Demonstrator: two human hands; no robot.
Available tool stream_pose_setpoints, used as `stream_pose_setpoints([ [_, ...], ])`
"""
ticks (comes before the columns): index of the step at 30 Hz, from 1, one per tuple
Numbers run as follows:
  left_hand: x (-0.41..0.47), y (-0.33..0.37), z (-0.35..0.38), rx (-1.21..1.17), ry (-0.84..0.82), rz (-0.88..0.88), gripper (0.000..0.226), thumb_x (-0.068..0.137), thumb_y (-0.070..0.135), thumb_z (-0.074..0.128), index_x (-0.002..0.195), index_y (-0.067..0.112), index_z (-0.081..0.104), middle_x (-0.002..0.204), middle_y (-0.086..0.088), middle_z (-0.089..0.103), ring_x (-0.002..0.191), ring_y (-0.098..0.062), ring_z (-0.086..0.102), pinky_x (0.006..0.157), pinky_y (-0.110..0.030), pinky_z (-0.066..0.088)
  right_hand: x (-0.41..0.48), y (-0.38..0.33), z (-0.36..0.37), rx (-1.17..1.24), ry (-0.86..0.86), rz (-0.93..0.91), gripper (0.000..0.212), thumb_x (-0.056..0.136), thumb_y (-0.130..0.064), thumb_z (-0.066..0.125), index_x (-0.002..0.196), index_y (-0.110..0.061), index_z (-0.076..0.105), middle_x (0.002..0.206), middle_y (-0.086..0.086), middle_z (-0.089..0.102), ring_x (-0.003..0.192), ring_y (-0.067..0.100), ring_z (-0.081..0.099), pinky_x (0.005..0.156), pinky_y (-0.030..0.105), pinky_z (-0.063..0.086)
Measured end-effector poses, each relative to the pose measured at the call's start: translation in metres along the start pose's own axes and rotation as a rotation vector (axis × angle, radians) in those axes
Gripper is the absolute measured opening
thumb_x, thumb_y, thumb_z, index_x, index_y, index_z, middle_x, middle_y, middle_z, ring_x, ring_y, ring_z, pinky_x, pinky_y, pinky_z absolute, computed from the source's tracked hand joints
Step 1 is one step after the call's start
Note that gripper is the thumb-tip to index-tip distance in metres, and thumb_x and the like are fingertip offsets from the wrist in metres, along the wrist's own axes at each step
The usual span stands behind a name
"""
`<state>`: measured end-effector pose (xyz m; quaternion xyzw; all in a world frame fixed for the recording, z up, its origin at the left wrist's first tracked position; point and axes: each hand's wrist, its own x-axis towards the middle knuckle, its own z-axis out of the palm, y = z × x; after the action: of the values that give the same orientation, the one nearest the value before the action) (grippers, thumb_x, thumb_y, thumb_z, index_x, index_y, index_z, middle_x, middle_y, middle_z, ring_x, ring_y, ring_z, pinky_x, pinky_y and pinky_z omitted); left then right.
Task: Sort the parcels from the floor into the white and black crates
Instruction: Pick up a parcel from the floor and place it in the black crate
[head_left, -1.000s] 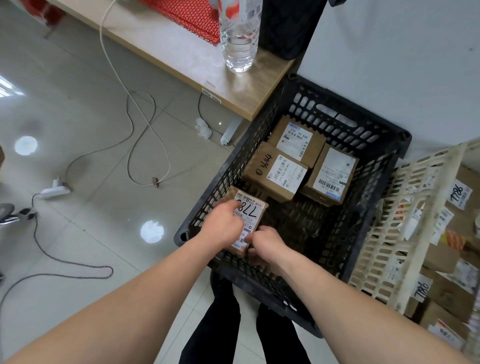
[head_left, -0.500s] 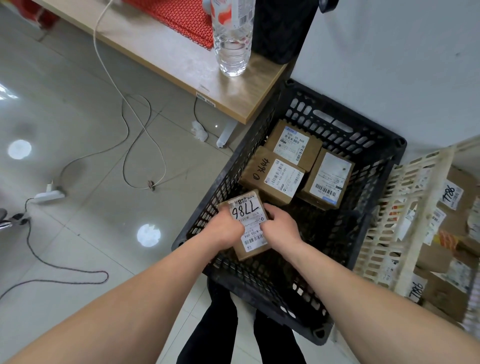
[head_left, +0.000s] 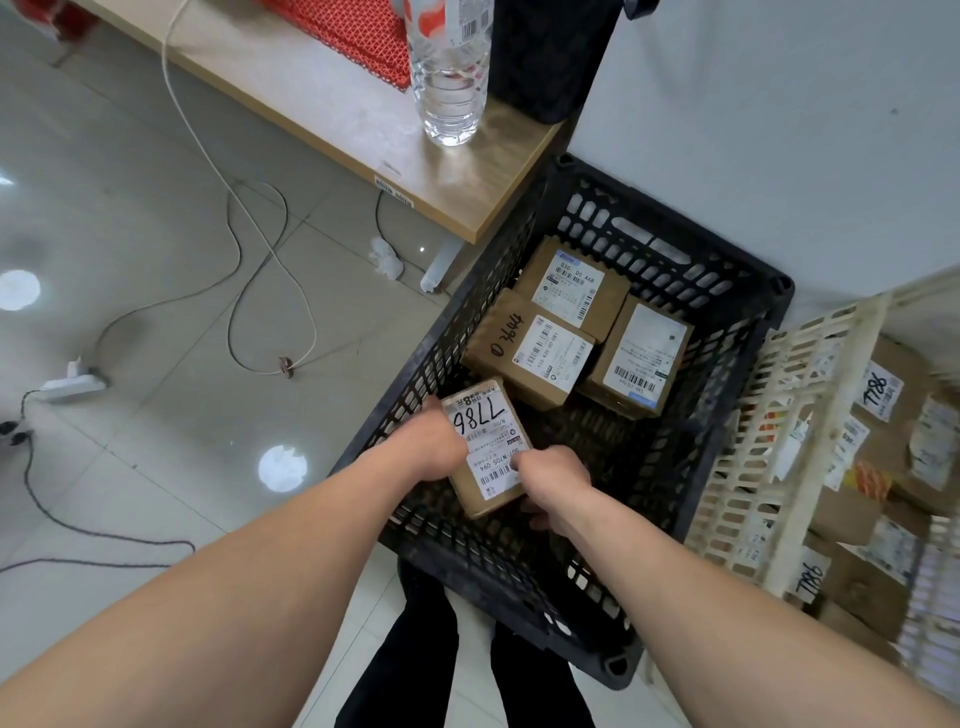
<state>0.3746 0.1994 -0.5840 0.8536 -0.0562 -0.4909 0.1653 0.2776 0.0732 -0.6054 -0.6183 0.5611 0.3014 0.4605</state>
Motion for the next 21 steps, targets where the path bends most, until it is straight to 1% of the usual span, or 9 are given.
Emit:
stream_pose_setpoints([
  [3, -0.003, -0.005, 0.004, -0.003, -0.015, -0.061, 0.047, 0.099, 0.032, 0.052, 0.134, 0.003, 0.039, 0.121, -0.009, 0.061, 0.098, -0.022, 0.057, 0.075, -0.031, 0.046, 0.001, -0.004, -0.004, -0.024, 0.055, -0.075, 0.038, 0.094, -0.027, 0.058, 0.13, -0.013, 0.059, 0.114, 0.006, 0.067, 0.088, 0.021, 0.062, 0.065, 0.029, 0.049],
  [6, -0.006, -0.004, 0.003, -0.102, 0.029, -0.072, 0.036, 0.102, 0.026, 0.049, 0.13, 0.003, 0.048, 0.122, -0.01, 0.062, 0.104, -0.026, 0.059, 0.08, -0.031, 0.048, 0.001, -0.009, -0.011, 0.056, 0.136, -0.201, 0.045, 0.097, -0.018, 0.058, 0.141, -0.019, 0.053, 0.123, 0.003, 0.066, 0.097, 0.019, 0.06, 0.078, 0.028, 0.046],
  [9, -0.005, 0.0, 0.002, -0.266, 0.101, -0.036, 0.033, 0.102, 0.024, 0.049, 0.132, 0.012, 0.053, 0.13, -0.006, 0.061, 0.108, -0.024, 0.058, 0.081, -0.027, 0.044, 0.002, -0.014, -0.011, 0.24, 0.15, -0.256, 0.046, 0.096, -0.009, 0.057, 0.14, -0.023, 0.053, 0.112, -0.005, 0.07, 0.084, 0.003, 0.06, 0.065, 0.017, 0.045],
  [11, -0.006, 0.001, 0.002, -0.381, 0.111, -0.022, 0.032, 0.1, 0.022, 0.051, 0.131, 0.019, 0.054, 0.128, -0.004, 0.063, 0.106, -0.023, 0.057, 0.083, -0.028, 0.043, 0.003, -0.013, -0.007, 0.302, 0.12, -0.263, 0.051, 0.095, -0.005, 0.059, 0.142, -0.024, 0.051, 0.115, -0.006, 0.072, 0.086, -0.003, 0.061, 0.057, 0.008, 0.043],
  [12, -0.009, 0.001, 0.001, -0.413, 0.105, -0.024, 0.033, 0.1, 0.019, 0.05, 0.133, 0.021, 0.053, 0.128, -0.003, 0.062, 0.106, -0.022, 0.055, 0.085, -0.029, 0.042, 0.004, -0.012, -0.005, 0.314, 0.102, -0.266, 0.054, 0.095, -0.005, 0.06, 0.145, -0.023, 0.05, 0.12, -0.005, 0.071, 0.093, -0.001, 0.063, 0.062, 0.008, 0.045],
  [14, -0.012, 0.0, -0.001, -0.429, 0.074, -0.039, 0.042, 0.1, 0.013, 0.047, 0.141, 0.021, 0.047, 0.133, -0.003, 0.057, 0.112, -0.022, 0.052, 0.091, -0.03, 0.042, 0.006, -0.009, 0.0, 0.306, 0.079, -0.268, 0.055, 0.093, -0.006, 0.062, 0.145, -0.022, 0.051, 0.129, -0.005, 0.068, 0.112, 0.009, 0.064, 0.079, 0.017, 0.048],
  [16, -0.015, -0.003, -0.004, -0.411, 0.044, -0.049, 0.052, 0.1, 0.008, 0.043, 0.151, 0.022, 0.038, 0.141, -0.004, 0.052, 0.125, -0.025, 0.05, 0.1, -0.031, 0.043, 0.008, -0.007, 0.003, 0.271, 0.055, -0.272, 0.052, 0.093, -0.007, 0.062, 0.141, -0.026, 0.057, 0.127, -0.008, 0.069, 0.119, 0.012, 0.063, 0.087, 0.023, 0.049],
  [18, -0.019, -0.003, -0.009, -0.38, 0.039, -0.045, 0.056, 0.101, 0.007, 0.04, 0.155, 0.023, 0.033, 0.147, -0.004, 0.049, 0.131, -0.026, 0.048, 0.101, -0.031, 0.043, 0.007, -0.008, 0.003, 0.251, 0.028, -0.269, 0.047, 0.092, -0.006, 0.06, 0.133, -0.029, 0.063, 0.118, -0.012, 0.071, 0.115, 0.01, 0.065, 0.082, 0.022, 0.05],
  [21, -0.027, -0.001, -0.016, -0.376, 0.044, -0.021, 0.047, 0.104, 0.011, 0.038, 0.15, 0.021, 0.043, 0.147, -0.005, 0.051, 0.132, -0.029, 0.049, 0.106, -0.037, 0.043, 0.002, -0.012, -0.003, 0.236, 0.007, -0.276, 0.043, 0.095, -0.004, 0.053, 0.129, -0.029, 0.064, 0.11, -0.012, 0.071, 0.1, 0.006, 0.066, 0.071, 0.019, 0.049],
])
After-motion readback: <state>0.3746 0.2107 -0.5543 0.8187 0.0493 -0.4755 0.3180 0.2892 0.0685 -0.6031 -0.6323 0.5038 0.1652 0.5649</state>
